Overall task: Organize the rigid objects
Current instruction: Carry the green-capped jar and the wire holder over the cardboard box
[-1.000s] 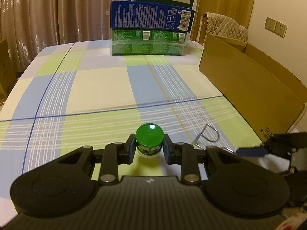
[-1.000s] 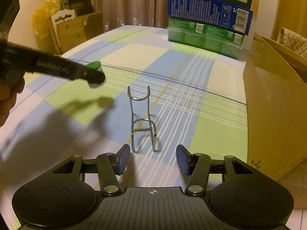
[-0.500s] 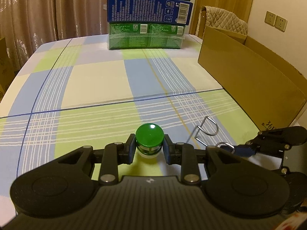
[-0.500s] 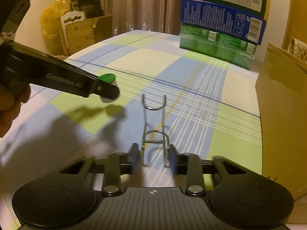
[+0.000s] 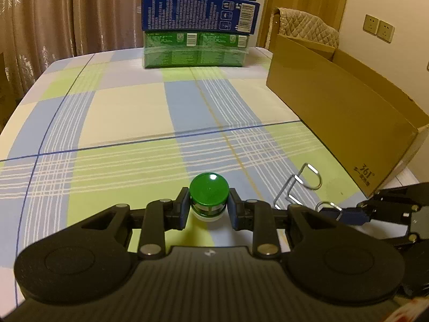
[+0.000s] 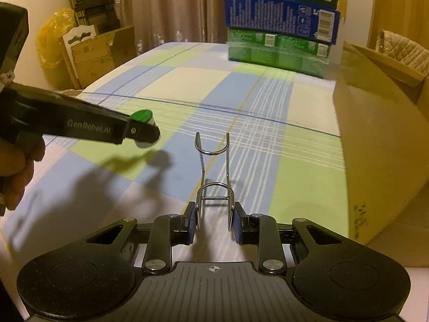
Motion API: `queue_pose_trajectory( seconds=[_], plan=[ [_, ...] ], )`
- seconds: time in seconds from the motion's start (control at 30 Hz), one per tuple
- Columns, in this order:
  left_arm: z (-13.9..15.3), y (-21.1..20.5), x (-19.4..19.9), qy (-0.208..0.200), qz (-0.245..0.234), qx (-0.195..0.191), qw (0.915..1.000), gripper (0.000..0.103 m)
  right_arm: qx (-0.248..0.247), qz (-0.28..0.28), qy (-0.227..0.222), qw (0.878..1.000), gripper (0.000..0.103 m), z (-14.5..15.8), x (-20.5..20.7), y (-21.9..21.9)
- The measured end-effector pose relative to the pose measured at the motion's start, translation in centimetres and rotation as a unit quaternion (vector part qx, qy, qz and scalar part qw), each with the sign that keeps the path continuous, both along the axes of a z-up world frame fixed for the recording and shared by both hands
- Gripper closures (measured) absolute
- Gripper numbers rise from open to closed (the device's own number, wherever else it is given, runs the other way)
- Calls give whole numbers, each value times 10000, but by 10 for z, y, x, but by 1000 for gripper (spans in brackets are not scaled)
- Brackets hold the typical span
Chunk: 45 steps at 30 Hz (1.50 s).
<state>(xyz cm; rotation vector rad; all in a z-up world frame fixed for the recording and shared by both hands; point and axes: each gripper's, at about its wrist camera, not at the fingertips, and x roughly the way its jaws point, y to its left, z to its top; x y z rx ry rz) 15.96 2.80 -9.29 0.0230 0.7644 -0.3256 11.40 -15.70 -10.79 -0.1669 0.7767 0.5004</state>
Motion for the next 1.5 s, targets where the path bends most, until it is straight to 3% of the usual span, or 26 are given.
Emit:
queue_pose_trajectory(
  seconds=[0.27,0.97,1.5],
  plan=[
    [4,-15,-14,33,-125,9,9999,79,5,-284,-69,9996,79,17,-9,-14],
    [61,-50,-72,-84,109,-106,9998,79,179,-528,-380,9977,79,81,-46,-40],
    [80,-67,-101,-114,76,-17,9999,79,299,-585,-466,9968,79,103,-66,-54]
  ],
)
